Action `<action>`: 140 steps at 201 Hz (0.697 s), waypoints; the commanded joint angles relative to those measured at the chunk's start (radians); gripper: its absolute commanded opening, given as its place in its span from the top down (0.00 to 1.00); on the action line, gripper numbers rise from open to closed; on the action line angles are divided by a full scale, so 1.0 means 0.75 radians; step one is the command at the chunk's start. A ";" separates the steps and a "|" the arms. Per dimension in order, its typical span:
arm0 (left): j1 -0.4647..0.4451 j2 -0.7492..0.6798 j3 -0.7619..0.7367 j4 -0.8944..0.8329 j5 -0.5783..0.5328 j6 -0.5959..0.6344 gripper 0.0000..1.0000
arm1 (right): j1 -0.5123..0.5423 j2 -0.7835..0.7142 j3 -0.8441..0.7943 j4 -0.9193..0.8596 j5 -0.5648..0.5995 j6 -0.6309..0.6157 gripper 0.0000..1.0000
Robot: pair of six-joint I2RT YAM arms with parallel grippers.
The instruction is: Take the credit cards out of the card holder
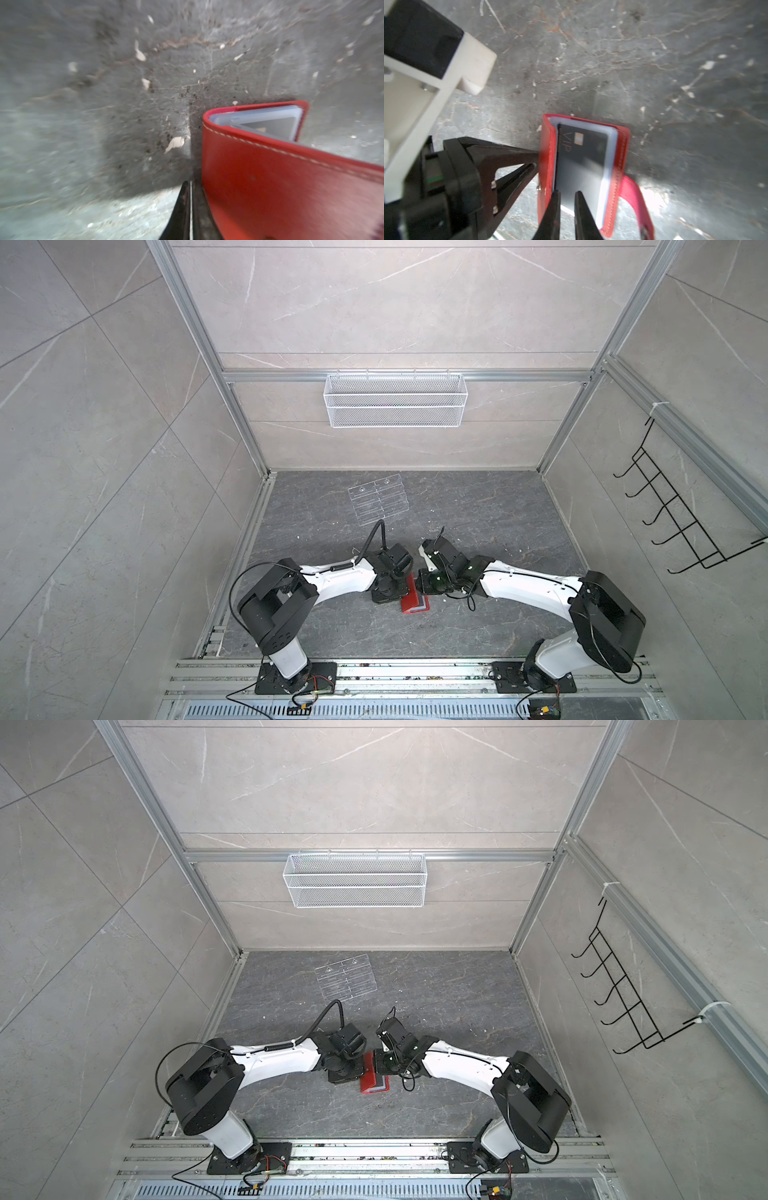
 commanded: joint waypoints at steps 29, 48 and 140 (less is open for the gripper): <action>0.051 -0.281 -0.050 -0.023 -0.082 -0.071 0.76 | 0.012 0.002 0.010 0.091 -0.075 0.018 0.82; 0.062 -0.361 -0.090 0.053 -0.055 -0.084 0.61 | 0.015 0.008 0.010 0.099 -0.081 0.022 0.82; 0.080 -0.269 -0.109 0.252 0.164 -0.093 0.49 | 0.019 -0.017 -0.022 0.107 -0.072 0.028 0.81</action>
